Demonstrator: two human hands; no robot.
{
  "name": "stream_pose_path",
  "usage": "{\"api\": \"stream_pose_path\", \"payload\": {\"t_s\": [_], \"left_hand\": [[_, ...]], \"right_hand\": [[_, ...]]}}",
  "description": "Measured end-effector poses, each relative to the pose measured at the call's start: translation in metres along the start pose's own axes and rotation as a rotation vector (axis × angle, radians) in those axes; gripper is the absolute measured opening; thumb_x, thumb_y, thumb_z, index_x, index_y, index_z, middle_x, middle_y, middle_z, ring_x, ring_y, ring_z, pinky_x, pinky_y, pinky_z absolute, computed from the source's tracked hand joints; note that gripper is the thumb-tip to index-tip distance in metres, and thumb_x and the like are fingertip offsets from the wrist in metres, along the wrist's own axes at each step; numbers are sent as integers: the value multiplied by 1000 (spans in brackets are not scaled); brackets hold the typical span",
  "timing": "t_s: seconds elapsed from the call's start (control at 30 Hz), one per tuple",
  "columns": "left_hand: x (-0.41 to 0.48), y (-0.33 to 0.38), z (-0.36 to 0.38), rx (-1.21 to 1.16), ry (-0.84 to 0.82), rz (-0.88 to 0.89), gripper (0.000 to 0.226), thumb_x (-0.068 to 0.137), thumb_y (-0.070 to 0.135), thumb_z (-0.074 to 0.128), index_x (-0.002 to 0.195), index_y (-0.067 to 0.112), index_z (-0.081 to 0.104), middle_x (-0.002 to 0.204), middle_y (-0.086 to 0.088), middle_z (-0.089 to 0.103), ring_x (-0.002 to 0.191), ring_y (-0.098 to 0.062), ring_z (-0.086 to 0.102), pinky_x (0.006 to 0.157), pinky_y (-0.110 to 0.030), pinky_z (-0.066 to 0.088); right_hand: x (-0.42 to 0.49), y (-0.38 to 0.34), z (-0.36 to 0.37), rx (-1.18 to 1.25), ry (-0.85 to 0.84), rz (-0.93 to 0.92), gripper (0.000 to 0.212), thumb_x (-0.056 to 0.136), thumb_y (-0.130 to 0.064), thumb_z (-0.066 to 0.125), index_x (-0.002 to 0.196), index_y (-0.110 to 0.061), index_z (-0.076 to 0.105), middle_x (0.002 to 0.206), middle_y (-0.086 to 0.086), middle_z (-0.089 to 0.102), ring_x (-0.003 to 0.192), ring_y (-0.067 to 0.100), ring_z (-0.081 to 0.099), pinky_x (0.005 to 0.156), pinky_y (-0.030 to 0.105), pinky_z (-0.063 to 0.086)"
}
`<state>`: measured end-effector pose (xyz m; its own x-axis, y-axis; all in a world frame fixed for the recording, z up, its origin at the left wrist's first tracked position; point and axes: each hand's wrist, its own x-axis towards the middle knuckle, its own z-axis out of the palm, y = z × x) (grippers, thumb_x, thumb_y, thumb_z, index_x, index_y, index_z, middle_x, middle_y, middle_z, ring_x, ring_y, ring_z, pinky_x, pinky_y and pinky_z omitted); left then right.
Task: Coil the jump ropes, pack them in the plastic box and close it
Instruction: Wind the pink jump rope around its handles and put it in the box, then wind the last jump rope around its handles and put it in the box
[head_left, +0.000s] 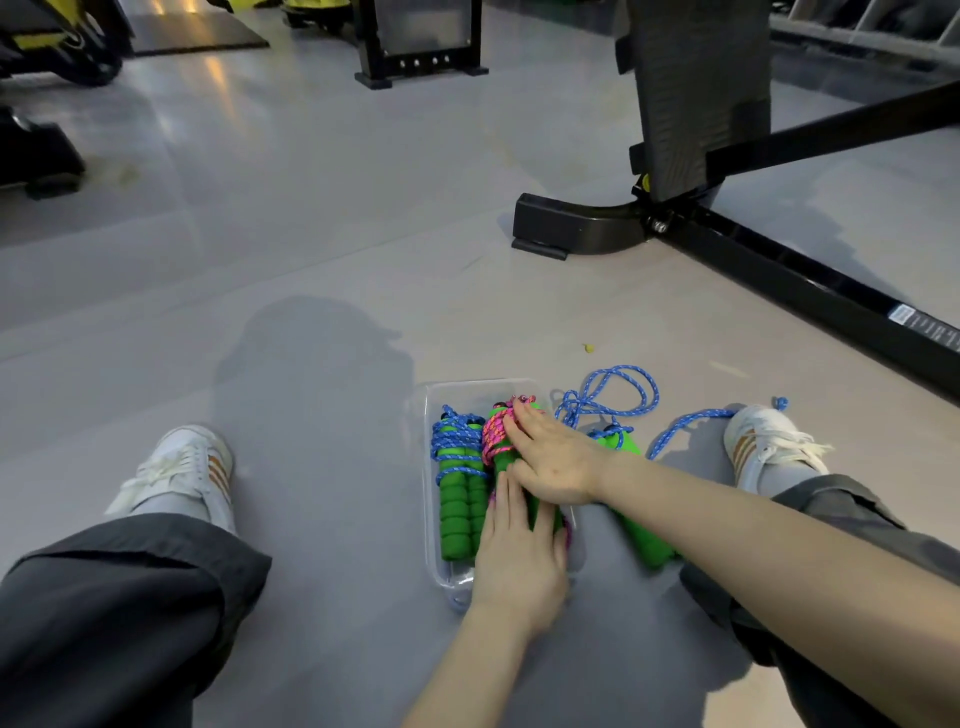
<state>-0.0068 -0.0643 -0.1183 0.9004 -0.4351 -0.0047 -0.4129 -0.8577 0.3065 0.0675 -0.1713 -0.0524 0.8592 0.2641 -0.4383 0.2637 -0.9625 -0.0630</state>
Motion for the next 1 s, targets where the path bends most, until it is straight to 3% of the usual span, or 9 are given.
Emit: {"api": "stream_pose_path", "payload": {"t_s": [0.17,0.27,0.33,0.4,0.5,0.7,0.8,0.9,1.0], "left_hand": [[0,5,8,-39,47,14,61,85,48,34,123,10,63,127,-26,56,121,-45,50,97,-51,46],[1,4,1,-123,-11,54,87,85,66,12,149,10,29,152,-24,23,142,-40,16,118,-46,10],[-1,3,-7,-121,-73,62,110,71,82,-12,153,12,10,158,-19,4,146,-33,-3,118,-41,-7],[-1,5,-13,-84,-61,35,118,64,81,-20,152,13,18,157,-19,12,146,-33,7,118,-45,1],[-2,6,-12,-49,-52,-39,93,86,74,1,131,16,58,135,-16,53,127,-34,48,109,-49,27],[0,20,-14,-57,141,-5,76,92,65,24,128,9,60,137,-23,50,132,-36,34,107,-50,20],[6,45,-9,-85,284,121,58,84,38,45,126,0,59,136,-26,48,132,-35,37,106,-46,28],[12,80,7,-77,227,195,51,77,28,45,116,3,67,128,-21,58,127,-30,43,104,-40,33],[15,113,33,-91,19,99,54,76,39,38,110,14,71,118,-18,65,113,-30,58,89,-35,50]], "right_hand": [[6,-18,12,218,9,66,69,98,-53,19,149,-19,-13,154,9,-25,142,19,-24,116,38,-13],[14,-18,19,240,8,116,77,92,-64,16,149,-22,-14,153,7,-28,141,18,-27,116,39,-15],[15,-20,19,236,3,136,78,92,-66,16,148,-22,-15,153,6,-29,140,18,-28,116,38,-15],[13,-21,13,250,-1,132,77,92,-65,16,149,-22,-14,153,7,-28,140,17,-28,116,38,-16],[6,-19,2,274,11,90,74,94,-62,17,150,-20,-9,155,5,-24,141,15,-24,116,35,-14],[-25,-4,6,353,203,-7,63,99,-49,22,151,-20,0,158,0,-12,143,8,-17,112,23,-14],[-41,27,8,508,318,83,58,100,-43,25,150,-19,10,159,1,-4,145,10,-9,115,24,-8],[-57,64,14,705,300,225,54,101,-43,23,149,-19,18,159,2,4,146,11,-2,115,25,-4],[-67,97,31,630,126,270,48,103,-36,23,148,-19,25,157,5,18,146,18,10,114,24,4]]}}
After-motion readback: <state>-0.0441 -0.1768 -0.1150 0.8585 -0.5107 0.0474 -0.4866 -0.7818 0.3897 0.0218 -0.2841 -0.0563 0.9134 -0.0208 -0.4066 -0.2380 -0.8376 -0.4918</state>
